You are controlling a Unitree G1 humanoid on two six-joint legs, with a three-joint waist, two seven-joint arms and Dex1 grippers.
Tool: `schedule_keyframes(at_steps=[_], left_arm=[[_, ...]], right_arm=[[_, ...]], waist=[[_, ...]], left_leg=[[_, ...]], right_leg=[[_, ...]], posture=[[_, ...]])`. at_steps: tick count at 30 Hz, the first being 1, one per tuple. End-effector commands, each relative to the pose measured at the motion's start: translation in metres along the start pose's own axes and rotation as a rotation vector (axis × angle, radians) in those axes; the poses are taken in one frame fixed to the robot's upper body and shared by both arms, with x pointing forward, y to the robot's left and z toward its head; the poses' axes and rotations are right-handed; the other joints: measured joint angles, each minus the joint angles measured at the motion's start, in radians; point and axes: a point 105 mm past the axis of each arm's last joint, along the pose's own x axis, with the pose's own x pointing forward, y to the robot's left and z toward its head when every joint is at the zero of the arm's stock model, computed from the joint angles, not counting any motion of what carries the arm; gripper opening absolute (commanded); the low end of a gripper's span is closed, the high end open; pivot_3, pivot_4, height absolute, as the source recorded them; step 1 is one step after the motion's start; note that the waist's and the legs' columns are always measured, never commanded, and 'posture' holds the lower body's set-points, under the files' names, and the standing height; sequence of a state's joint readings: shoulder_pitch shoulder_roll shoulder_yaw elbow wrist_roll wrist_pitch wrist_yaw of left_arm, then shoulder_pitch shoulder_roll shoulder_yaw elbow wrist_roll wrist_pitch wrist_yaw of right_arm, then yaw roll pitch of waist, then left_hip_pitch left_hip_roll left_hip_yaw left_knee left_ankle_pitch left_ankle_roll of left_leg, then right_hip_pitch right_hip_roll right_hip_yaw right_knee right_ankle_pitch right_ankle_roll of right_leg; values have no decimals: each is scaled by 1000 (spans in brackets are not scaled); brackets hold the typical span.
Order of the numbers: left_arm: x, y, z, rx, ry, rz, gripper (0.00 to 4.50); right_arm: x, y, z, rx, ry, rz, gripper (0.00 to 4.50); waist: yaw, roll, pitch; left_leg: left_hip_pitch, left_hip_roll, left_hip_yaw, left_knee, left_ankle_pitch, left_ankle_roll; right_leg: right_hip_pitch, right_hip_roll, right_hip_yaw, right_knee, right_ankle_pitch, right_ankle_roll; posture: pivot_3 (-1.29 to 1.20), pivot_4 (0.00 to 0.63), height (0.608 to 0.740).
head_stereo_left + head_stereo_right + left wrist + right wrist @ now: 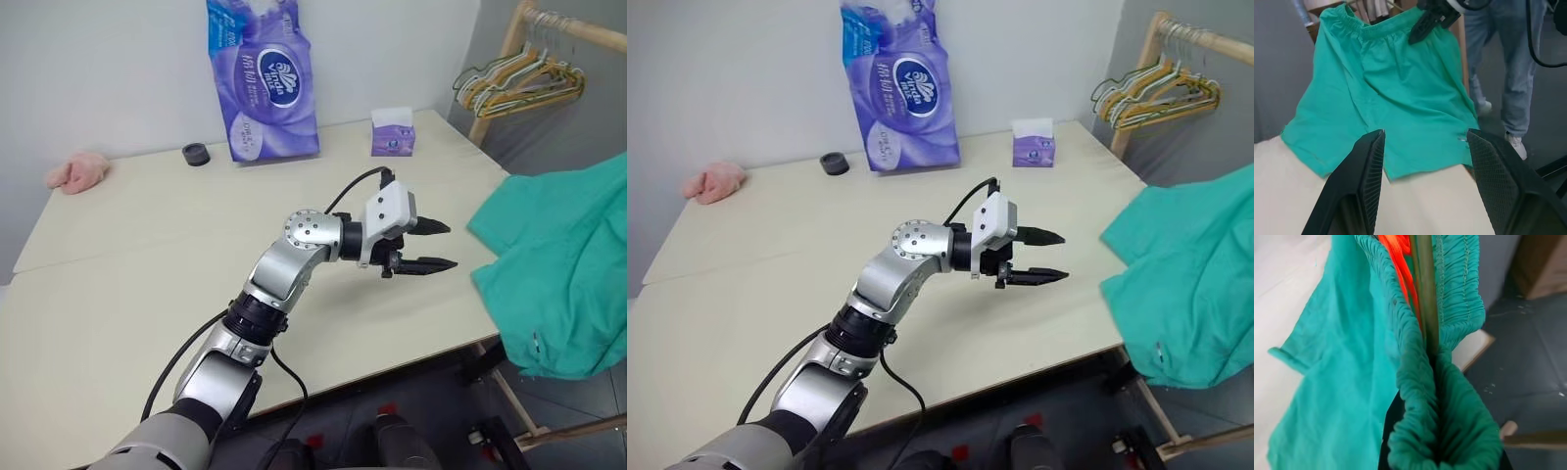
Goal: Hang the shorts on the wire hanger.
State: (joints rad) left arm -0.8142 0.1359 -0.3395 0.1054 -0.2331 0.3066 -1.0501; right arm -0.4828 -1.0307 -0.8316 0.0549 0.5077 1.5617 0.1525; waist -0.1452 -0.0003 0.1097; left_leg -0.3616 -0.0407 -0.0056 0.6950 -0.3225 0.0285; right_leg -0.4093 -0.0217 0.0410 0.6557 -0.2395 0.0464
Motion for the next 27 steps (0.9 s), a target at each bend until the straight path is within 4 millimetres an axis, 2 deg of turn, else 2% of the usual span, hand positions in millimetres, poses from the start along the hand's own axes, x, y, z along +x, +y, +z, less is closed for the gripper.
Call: schedule_keyframes(at_steps=[1,6,11,15,23,27], left_arm=[[9,2,22,63,-54,-12,2794],[16,3,33,106,-74,-36,2794],[21,7,43,125,-100,-45,2794],[28,8,56,150,-144,-79,2794],[36,3,88,153,-274,-203,2794],[39,4,93,183,-279,-218,2794]], right_arm=[[-8,-12,41,-1,-121,-74,0],[-7,-23,70,-7,-185,-128,0],[-6,-39,88,4,-223,-180,0],[-7,-53,99,48,-241,-219,0],[1,-65,87,100,-149,-225,0],[4,-70,76,117,-95,-222,0]], waist=[[-8,7,5],[-24,10,8],[-26,10,12],[-26,16,20],[-27,14,35],[-25,14,35]], left_leg=[[0,0,3,0,-1,2],[-1,0,10,0,-4,6],[0,0,14,0,-5,9],[1,-1,20,0,-7,12],[1,-1,31,-3,-8,15],[-2,-1,36,-3,-10,16]], right_leg=[[0,0,3,-2,1,2],[0,0,9,-10,5,8],[0,0,13,-11,5,10],[-1,1,20,-12,6,13],[-7,1,31,-12,6,16],[-11,1,33,-12,6,18]], posture=[[-287,132,740],[-286,132,740],[-274,136,740],[-267,143,740],[-252,152,740],[-247,152,740]])
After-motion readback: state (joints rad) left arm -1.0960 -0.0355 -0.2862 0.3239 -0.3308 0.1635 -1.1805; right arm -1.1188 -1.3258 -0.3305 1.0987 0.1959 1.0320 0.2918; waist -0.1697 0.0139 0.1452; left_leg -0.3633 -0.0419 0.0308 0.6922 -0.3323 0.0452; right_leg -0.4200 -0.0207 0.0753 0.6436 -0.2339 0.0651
